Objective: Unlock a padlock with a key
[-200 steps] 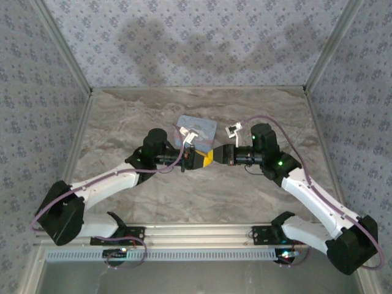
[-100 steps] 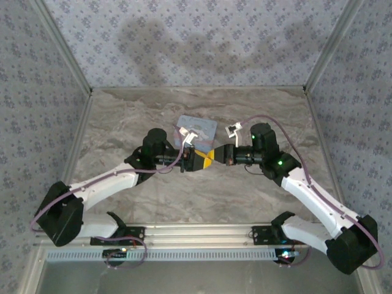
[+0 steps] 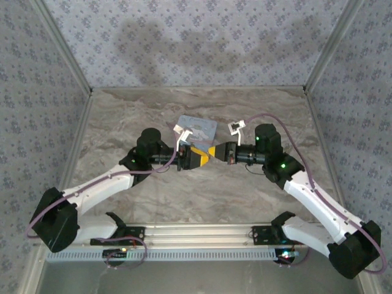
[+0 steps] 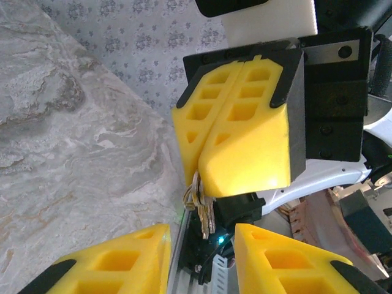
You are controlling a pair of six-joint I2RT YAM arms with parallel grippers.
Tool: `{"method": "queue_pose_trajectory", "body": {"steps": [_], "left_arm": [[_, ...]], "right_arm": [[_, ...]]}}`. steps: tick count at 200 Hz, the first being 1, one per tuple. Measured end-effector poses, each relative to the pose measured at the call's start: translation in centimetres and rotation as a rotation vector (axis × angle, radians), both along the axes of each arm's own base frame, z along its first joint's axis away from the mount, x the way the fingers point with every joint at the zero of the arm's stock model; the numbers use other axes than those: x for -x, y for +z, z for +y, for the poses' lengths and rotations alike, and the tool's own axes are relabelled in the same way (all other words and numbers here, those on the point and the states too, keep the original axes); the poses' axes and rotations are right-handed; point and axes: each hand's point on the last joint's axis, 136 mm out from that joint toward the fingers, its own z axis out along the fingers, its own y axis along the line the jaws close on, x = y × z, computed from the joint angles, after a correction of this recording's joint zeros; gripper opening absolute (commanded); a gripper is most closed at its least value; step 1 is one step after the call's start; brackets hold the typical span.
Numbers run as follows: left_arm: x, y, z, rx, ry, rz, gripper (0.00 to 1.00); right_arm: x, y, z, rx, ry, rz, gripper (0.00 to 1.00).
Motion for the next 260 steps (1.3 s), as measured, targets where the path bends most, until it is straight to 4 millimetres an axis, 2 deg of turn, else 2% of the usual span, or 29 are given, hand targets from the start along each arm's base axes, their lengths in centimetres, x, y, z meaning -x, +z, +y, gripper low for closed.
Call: {"method": "queue_pose_trajectory", "body": {"steps": [37,87,110,126,134,161,188,225,260], "left_arm": [[-0.1,-0.2,-0.2,0.002,-0.004,0.01,0.28],[0.1,0.1,-0.4,0.021,-0.027,0.002,0.0],[0.1,0.1,-0.4,0.021,-0.029,0.008,0.0],[0.1,0.1,-0.4,0.021,-0.029,0.008,0.0],[0.1,0.1,-0.4,0.021,-0.028,0.007,0.0],[0.1,0.1,-0.4,0.02,-0.028,0.008,0.0],[0.1,0.1,-0.4,0.02,-0.028,0.008,0.0],[0.1,0.0,-0.4,0.018,-0.029,0.011,0.0],[0.2,-0.6,-0.3,-0.006,-0.031,0.031,0.02]], "right_arm": [[0.2,0.2,0.2,-0.01,0.006,-0.001,0.0],[0.0,0.3,0.3,-0.015,-0.001,-0.005,0.0],[0.0,0.3,0.3,-0.014,-0.002,-0.005,0.0],[0.0,0.2,0.2,-0.013,-0.003,-0.006,0.2],[0.0,0.2,0.2,-0.013,0.0,-0.009,0.26],[0.2,0.2,0.2,-0.016,0.004,-0.007,0.3],[0.4,0.2,0.2,-0.017,0.011,-0.006,0.24],[0.5,-0.1,0.1,-0.006,0.017,-0.011,0.06],[0.6,-0.8,-0.2,0.025,0.018,-0.012,0.0]]}}
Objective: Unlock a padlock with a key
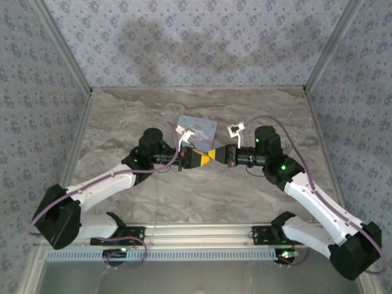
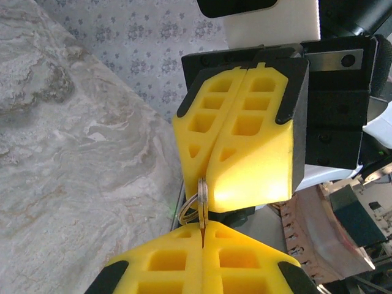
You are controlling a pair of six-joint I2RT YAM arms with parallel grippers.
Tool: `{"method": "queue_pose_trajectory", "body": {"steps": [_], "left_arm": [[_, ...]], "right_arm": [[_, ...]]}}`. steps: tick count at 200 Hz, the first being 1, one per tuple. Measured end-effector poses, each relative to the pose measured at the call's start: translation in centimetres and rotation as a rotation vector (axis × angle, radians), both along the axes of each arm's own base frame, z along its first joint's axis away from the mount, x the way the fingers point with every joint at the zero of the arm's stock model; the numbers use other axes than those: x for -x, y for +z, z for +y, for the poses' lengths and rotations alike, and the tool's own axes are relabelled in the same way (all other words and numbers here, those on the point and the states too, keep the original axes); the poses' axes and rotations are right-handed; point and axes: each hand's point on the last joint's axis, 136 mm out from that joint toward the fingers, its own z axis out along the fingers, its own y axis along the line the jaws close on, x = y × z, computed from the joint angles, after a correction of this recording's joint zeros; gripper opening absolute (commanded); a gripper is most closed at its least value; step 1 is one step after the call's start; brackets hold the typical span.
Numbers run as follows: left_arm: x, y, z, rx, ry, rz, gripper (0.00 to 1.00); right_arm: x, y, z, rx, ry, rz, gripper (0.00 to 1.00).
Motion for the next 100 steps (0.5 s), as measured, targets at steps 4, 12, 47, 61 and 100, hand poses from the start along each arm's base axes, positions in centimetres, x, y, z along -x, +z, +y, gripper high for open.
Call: {"method": "queue_pose_trajectory", "body": {"steps": [4,12,47,61,100], "left_arm": [[0.03,-0.1,0.0,-0.003,-0.001,0.001,0.02],[0.11,-0.24,-0.02,-0.008,-0.003,0.003,0.04],[0.34,-0.45,0.15,-0.023,-0.004,0.001,0.04],[0.44,-0.4,0.24,-0.025,-0.004,0.002,0.04],[0.56,-0.39,0.31,-0.027,-0.008,-0.007,0.23]], "right_arm": [[0.04,-0.1,-0.06,0.004,0.002,0.0,0.0],[0.05,-0.26,-0.19,0.009,0.005,0.001,0.0],[0.27,-0.61,-0.58,0.018,0.028,0.005,0.0],[0.45,-0.54,-0.58,0.015,0.043,0.002,0.0],[0.66,-0.48,-0.58,0.013,0.06,-0.007,0.0]]}}
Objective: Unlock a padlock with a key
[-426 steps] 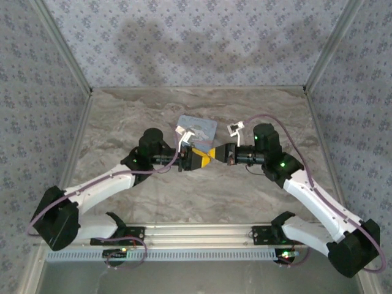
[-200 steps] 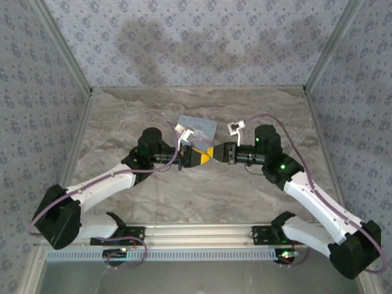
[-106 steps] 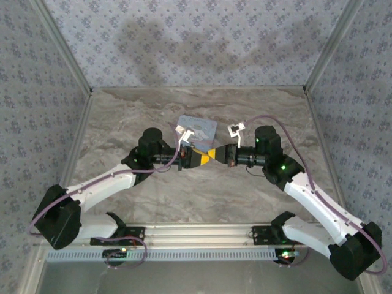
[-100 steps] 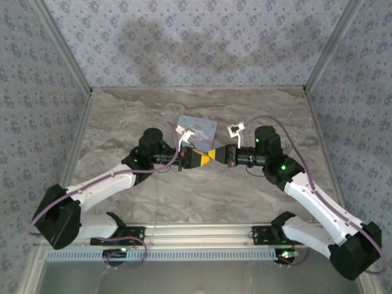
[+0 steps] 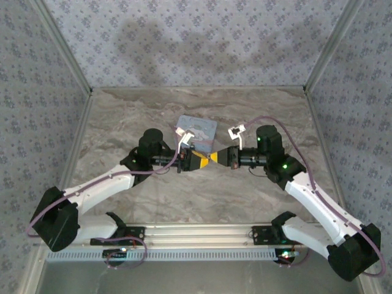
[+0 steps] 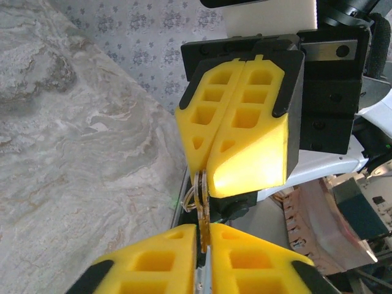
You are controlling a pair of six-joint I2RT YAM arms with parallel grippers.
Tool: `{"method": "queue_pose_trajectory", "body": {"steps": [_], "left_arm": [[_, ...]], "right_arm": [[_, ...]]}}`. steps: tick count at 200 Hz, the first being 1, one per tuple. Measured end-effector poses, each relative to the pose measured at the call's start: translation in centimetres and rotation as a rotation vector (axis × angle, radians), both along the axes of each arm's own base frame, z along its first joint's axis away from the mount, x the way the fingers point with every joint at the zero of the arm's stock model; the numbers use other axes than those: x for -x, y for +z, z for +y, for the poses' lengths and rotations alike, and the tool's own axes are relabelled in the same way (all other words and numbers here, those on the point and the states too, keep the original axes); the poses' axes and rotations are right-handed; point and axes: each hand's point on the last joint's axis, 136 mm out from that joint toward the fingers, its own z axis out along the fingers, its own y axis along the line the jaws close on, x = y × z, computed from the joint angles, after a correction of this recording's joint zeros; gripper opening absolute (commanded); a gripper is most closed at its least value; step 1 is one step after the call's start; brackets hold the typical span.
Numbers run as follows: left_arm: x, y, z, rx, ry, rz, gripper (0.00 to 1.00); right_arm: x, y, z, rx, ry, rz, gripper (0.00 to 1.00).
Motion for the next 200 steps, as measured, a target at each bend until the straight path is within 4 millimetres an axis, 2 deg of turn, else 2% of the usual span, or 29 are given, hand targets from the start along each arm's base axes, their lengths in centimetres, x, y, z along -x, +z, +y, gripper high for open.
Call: {"method": "queue_pose_trajectory", "body": {"steps": [18,42,104,130,148,200], "left_arm": [[-0.01,-0.13,0.02,-0.005,0.001,0.004,0.25],[0.0,-0.24,0.06,-0.009,0.001,0.008,0.21],[-0.33,0.23,0.48,-0.003,0.022,-0.002,0.23],[-0.5,0.31,0.56,-0.002,0.031,-0.005,0.17],[-0.56,0.31,0.6,-0.002,0.033,-0.005,0.17],[-0.59,0.23,0.57,-0.003,0.033,-0.003,0.25]], "right_arm": [[0.0,0.02,0.0,0.0,0.0,0.0,0.0],[0.01,0.06,-0.02,-0.001,-0.001,-0.002,0.0],[-0.06,0.24,-0.03,-0.006,-0.002,-0.01,0.0],[-0.1,0.37,0.0,-0.01,-0.002,-0.016,0.0],[-0.14,0.5,0.03,-0.013,-0.002,-0.021,0.0],[0.13,0.63,0.31,-0.017,0.009,-0.025,0.0]]}}
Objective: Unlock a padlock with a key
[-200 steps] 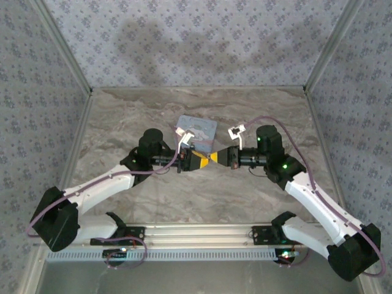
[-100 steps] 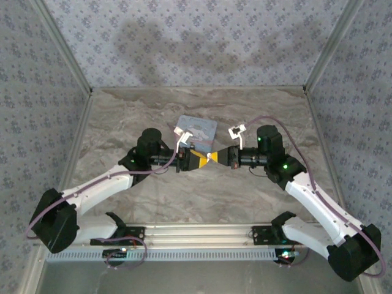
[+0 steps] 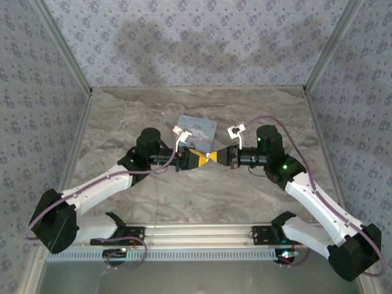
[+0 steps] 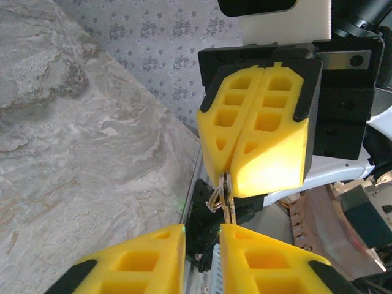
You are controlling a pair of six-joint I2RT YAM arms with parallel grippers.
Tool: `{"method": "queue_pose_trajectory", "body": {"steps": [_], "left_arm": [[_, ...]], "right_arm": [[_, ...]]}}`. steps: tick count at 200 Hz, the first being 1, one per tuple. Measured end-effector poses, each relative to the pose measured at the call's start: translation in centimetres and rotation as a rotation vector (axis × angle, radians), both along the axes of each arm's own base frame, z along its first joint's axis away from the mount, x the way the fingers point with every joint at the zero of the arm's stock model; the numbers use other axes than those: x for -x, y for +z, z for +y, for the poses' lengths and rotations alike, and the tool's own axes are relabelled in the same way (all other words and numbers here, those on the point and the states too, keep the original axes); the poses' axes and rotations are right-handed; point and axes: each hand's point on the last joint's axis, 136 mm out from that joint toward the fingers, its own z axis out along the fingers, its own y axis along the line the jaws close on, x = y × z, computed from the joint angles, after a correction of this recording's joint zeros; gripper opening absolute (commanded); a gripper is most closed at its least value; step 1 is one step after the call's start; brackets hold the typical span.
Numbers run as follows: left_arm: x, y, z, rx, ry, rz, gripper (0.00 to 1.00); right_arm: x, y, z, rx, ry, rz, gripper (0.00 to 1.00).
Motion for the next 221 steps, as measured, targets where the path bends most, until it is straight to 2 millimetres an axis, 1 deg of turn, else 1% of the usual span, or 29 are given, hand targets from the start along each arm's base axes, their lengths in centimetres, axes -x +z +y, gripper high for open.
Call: {"method": "queue_pose_trajectory", "body": {"steps": [16,37,66,112,169,186,205,221], "left_arm": [[-0.02,-0.04,-0.01,-0.001,0.0,0.001,0.25],[-0.07,-0.04,-0.01,-0.001,0.003,0.001,0.29],[-0.17,0.01,0.05,0.0,0.008,0.0,0.32],[-0.09,0.49,0.08,0.013,0.009,-0.004,0.32],[0.38,0.32,-0.44,0.014,-0.012,-0.001,0.31],[0.39,0.02,-0.62,0.01,-0.018,0.004,0.25],[0.5,-0.05,-0.77,0.012,-0.027,0.007,0.11],[0.73,0.15,-0.85,0.019,-0.04,-0.001,0.09]], "right_arm": [[0.0,0.0,0.0,0.0,0.0,0.0,0.0],[-0.01,-0.01,0.0,0.001,-0.001,0.0,0.0],[-0.02,0.03,-0.05,0.001,-0.004,-0.002,0.0],[-0.04,0.12,-0.09,0.0,-0.007,-0.006,0.0],[0.17,0.46,0.2,-0.011,0.003,-0.018,0.0],[0.16,0.49,0.26,-0.012,0.002,-0.018,0.0],[0.06,0.25,0.24,-0.008,-0.006,-0.013,0.0],[0.01,0.07,0.21,-0.006,-0.011,-0.007,0.0]]}}
